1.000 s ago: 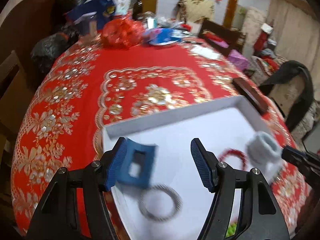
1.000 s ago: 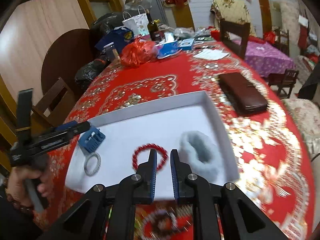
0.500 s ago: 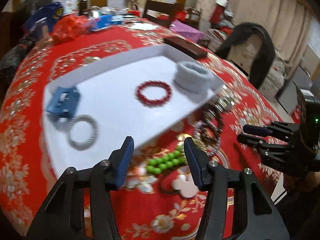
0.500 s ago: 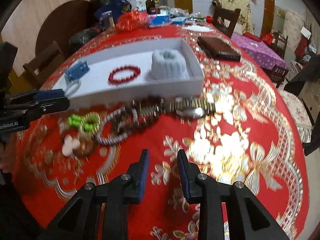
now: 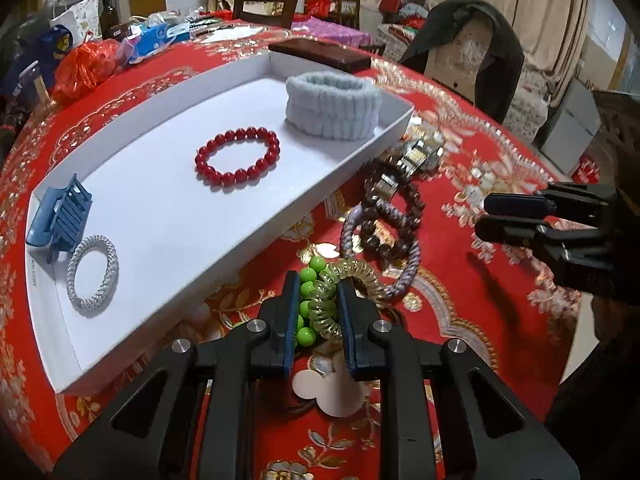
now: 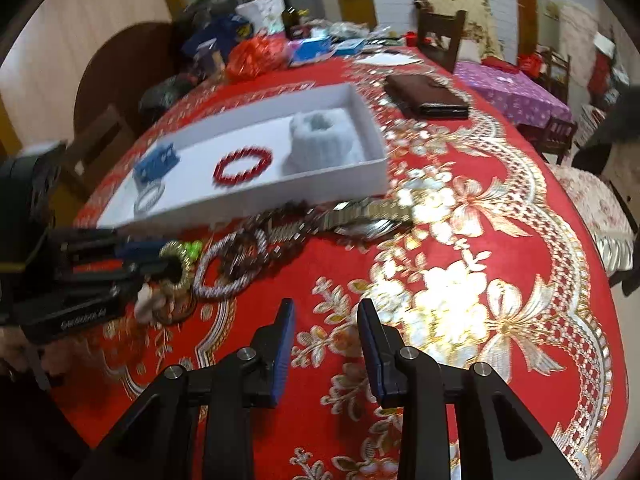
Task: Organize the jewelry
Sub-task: 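Lower the left tool onto the green bead bracelet and close it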
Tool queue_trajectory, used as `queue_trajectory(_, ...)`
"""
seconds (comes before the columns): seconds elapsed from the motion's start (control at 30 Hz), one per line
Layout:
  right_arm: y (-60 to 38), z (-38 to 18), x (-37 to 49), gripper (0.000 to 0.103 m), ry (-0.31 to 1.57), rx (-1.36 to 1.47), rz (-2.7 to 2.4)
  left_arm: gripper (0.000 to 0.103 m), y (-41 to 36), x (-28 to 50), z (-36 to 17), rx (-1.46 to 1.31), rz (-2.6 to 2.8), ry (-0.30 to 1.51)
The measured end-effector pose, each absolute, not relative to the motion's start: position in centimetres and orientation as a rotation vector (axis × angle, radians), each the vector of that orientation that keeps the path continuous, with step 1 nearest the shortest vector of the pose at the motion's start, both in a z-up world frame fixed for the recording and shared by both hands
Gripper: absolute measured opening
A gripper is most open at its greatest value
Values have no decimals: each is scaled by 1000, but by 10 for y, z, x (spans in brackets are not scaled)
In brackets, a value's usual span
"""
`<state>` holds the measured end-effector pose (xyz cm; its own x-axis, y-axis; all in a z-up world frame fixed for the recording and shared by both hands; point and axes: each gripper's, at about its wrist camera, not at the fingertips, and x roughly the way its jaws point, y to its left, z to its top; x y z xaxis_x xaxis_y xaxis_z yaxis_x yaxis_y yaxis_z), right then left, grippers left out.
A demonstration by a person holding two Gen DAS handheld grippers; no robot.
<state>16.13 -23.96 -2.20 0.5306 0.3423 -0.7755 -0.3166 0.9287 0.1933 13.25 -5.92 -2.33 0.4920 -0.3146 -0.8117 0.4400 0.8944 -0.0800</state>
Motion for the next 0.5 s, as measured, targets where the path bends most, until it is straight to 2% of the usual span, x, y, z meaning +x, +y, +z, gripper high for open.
queue_trajectory(0.13, -240, -23, 168, 30, 916, 97, 434, 17, -52, 130, -11, 109, -468, 926)
queue_trajectory(0.5, -198, -35, 207, 28, 910, 35, 437, 17, -30, 138, 7, 12, -382, 912)
